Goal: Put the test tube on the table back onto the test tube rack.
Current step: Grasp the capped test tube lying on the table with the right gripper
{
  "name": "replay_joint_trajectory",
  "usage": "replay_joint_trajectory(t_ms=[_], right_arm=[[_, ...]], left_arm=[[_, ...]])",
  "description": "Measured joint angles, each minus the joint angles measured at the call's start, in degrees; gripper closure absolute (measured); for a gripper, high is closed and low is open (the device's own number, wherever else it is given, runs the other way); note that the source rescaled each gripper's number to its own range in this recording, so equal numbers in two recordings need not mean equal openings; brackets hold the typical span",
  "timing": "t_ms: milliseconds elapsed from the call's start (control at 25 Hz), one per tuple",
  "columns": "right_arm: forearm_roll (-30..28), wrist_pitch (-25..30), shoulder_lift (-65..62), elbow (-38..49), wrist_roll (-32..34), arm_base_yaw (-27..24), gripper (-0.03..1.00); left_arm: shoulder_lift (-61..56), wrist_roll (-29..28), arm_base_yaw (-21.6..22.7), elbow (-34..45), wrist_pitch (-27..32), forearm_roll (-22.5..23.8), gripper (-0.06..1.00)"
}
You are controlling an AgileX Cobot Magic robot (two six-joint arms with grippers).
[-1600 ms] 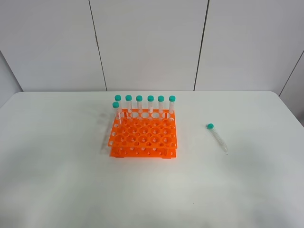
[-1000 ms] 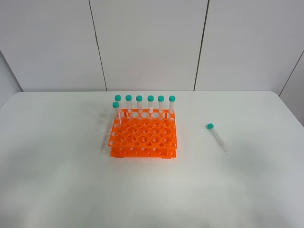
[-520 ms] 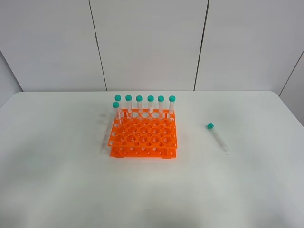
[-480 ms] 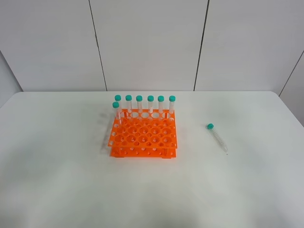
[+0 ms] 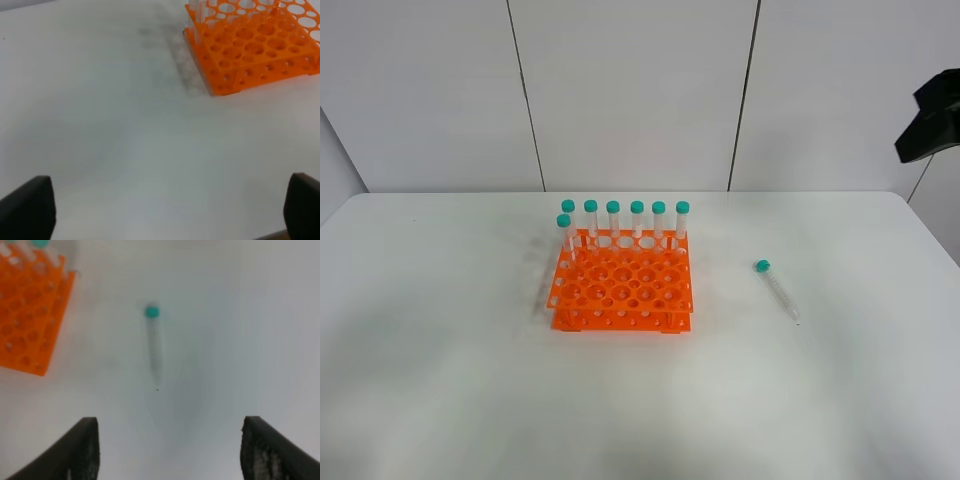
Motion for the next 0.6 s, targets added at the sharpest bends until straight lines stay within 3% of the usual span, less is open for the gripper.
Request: replay_joint_trajectory(t_ms=[440, 600], right_arm=[[1.00, -9.66, 20.01, -0.38, -2.62, 0.00, 0.03], [1.08, -10.80, 25.73, -0.38, -4.80, 0.89, 0.03]], left_arm=[[0.00, 0.00, 0.00, 0.00, 0.00, 0.00, -0.06], [0.00, 0.00, 0.00, 0.00, 0.00, 0.00, -0.06]])
